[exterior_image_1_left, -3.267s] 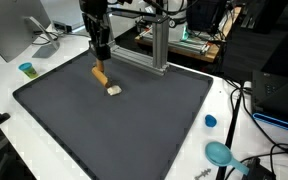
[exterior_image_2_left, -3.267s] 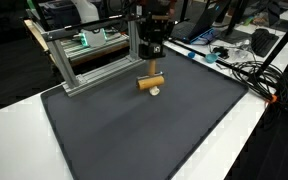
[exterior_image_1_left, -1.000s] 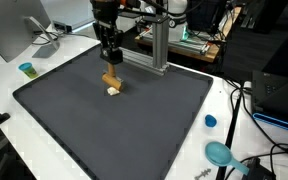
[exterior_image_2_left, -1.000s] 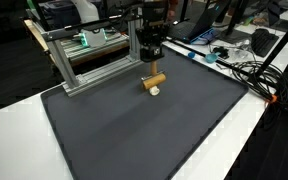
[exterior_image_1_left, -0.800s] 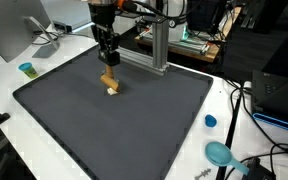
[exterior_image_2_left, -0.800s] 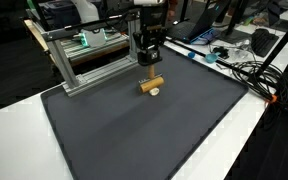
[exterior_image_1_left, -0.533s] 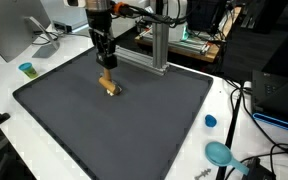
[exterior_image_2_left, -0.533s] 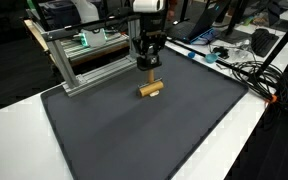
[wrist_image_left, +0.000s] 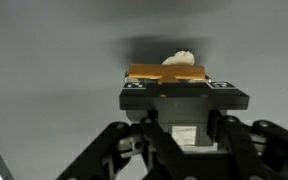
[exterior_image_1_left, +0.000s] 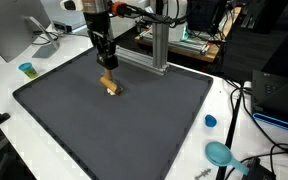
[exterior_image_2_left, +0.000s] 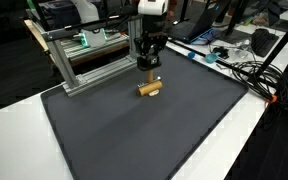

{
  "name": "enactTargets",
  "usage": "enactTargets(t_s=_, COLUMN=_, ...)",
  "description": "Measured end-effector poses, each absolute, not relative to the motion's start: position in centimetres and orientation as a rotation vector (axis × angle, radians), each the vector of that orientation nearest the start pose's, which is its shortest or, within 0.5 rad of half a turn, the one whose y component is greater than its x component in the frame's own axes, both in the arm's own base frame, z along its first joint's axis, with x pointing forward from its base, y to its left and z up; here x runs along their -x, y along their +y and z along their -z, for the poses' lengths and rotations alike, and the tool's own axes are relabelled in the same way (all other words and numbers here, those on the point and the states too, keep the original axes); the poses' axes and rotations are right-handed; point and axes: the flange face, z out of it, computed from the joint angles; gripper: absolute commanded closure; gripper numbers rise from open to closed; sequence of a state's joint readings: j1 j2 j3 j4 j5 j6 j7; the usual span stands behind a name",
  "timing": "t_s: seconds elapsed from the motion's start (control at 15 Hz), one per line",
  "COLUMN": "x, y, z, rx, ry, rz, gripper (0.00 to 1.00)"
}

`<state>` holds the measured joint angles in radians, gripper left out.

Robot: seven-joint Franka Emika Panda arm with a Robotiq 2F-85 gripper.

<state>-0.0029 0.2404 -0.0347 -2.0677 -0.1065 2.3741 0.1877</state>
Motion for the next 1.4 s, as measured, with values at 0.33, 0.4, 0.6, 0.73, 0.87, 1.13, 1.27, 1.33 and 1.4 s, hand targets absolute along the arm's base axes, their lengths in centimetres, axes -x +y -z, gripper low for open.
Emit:
enactTargets(t_s=0.33, x=-59.1, y=-2.1, z=-32.3, rx=3.220, ry=0.184, rz=0.057, gripper=0.78)
enactTargets(t_s=0.4, x=-59.0, y=-2.1, z=-32.4, rx=3.222, ry=0.174, rz=0.041, gripper=0.78)
enactTargets(t_s=0.6, x=-58.9, y=-1.9, z=-32.4, rx=3.227, ry=0.148, rz=-0.023, gripper=0.78)
enactTargets(t_s=0.73, x=-58.3, y=-1.8, z=-31.7, rx=3.229, ry=0.137, rz=-0.107, gripper=0.78)
enactTargets(t_s=0.87, x=-58.0, y=-1.7, z=-30.8, rx=3.228, ry=0.125, rz=-0.150, gripper=0.78)
enactTargets(t_s=1.13, x=-57.5, y=1.1, z=-34.0, rx=3.231, ry=0.034, rz=-0.007, gripper=0.78)
enactTargets(t_s=1.27, x=-56.7, y=3.0, z=-36.3, rx=3.227, ry=-0.018, rz=0.051, gripper=0.78)
enactTargets(t_s=1.33, x=-56.4, y=3.7, z=-37.1, rx=3.225, ry=-0.039, rz=0.073, gripper=0.78)
enactTargets(t_s=1.4, x=-56.2, y=4.2, z=-37.7, rx=3.224, ry=-0.053, rz=0.096, gripper=0.78)
